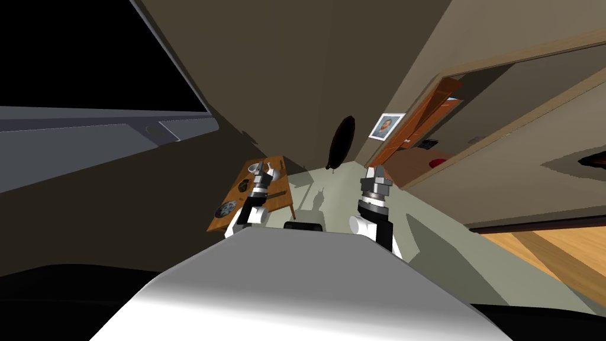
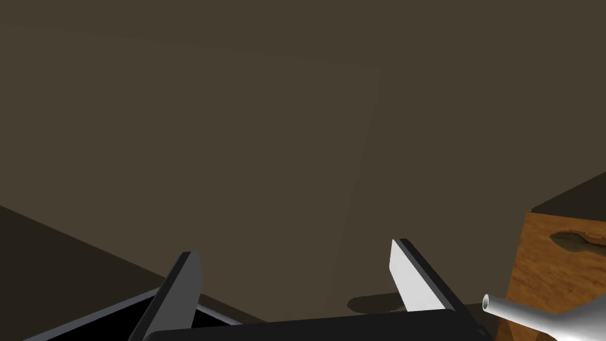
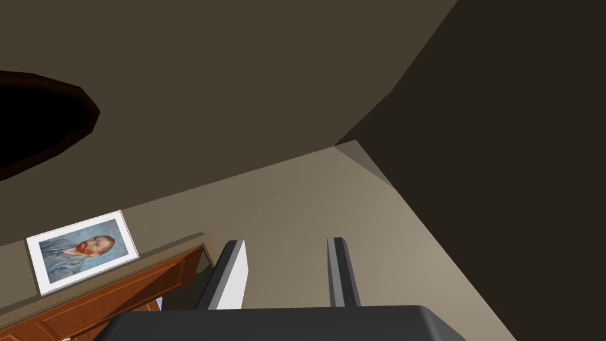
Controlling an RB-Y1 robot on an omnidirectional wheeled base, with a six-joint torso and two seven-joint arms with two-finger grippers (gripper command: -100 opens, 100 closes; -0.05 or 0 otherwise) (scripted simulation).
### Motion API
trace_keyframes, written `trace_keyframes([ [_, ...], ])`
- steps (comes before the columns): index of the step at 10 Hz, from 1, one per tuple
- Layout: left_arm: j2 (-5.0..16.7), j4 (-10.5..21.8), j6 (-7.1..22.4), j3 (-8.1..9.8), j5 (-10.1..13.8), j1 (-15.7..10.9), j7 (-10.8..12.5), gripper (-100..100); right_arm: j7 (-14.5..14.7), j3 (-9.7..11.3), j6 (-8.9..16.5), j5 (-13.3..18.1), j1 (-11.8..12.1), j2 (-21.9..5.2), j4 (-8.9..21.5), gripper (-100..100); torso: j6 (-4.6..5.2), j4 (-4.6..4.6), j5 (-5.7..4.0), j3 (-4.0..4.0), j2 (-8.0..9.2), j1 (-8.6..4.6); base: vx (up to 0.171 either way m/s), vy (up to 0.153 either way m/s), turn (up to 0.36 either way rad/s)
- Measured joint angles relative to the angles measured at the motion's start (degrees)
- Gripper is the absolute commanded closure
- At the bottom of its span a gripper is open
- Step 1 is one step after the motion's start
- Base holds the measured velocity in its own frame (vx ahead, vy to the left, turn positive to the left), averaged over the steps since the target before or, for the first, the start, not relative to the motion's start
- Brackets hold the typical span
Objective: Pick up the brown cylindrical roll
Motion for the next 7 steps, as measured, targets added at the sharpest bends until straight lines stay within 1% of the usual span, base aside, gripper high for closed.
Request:
trace_keyframes([
  [1, 0.8, 1.5, 2.1, -0.13, 1.2, -1.5, 0.3, -100, 0.0, 0.0, 0.0, 0.0, 0.0, 0.0, 0.0, 0, 0.0, 0.0, 0.01, -0.01, -0.01, 0.03, -0.044, 0.059, -0.17],
  [2, 2.1, 2.9, 4.2, 0.13, 2.8, -2.5, 1.0, -100, 0.0, 0.0, 0.0, 0.0, 0.0, 0.0, 0.0, 0, 0.0, -0.01, 0.01, -0.01, -0.03, 0.08, -0.033, 0.045, -0.053],
  [3, 3.0, 4.2, 5.2, 0.55, 3.7, -3.3, 1.6, -100, 0.0, 0.0, 0.0, 0.0, 0.0, 0.0, 0.0, 0, -0.03, -0.01, 0.01, -0.03, -0.06, 0.04, -0.031, 0.031, -0.101],
  [4, 3.7, 6.0, 5.9, 0.42, 4.6, -3.6, 2.0, -100, 0.0, 0.0, 0.0, 0.0, 0.0, 0.0, 0.0, 0, -0.01, -0.02, 0.0, -0.04, -0.07, -0.01, -0.034, 0.039, -0.2],
  [5, 4.6, 7.2, 7.3, 0.34, 6.0, -4.0, 2.4, -100, 0.0, 0.0, 0.0, 0.0, 0.0, 0.0, 0.0, 0, 0.0, -0.02, 0.0, -0.04, -0.07, 0.01, -0.028, 0.032, -0.06],
  [6, 5.3, 7.8, 8.7, 0.48, 6.8, -4.4, 2.7, -100, 0.0, 0.0, 0.0, 0.0, 0.0, 0.0, 0.0, 0, -0.04, -0.02, 0.0, -0.05, -0.09, -0.02, -0.023, 0.027, -0.101],
  [7, 6.1, 8.9, 10.5, 0.75, 8.0, -5.4, 3.2, -100, 0.0, 0.0, 0.0, 0.0, 0.0, 0.0, 0.0, 0, -0.01, -0.02, -0.01, -0.07, -0.12, -0.03, -0.02, 0.023, -0.066],
])
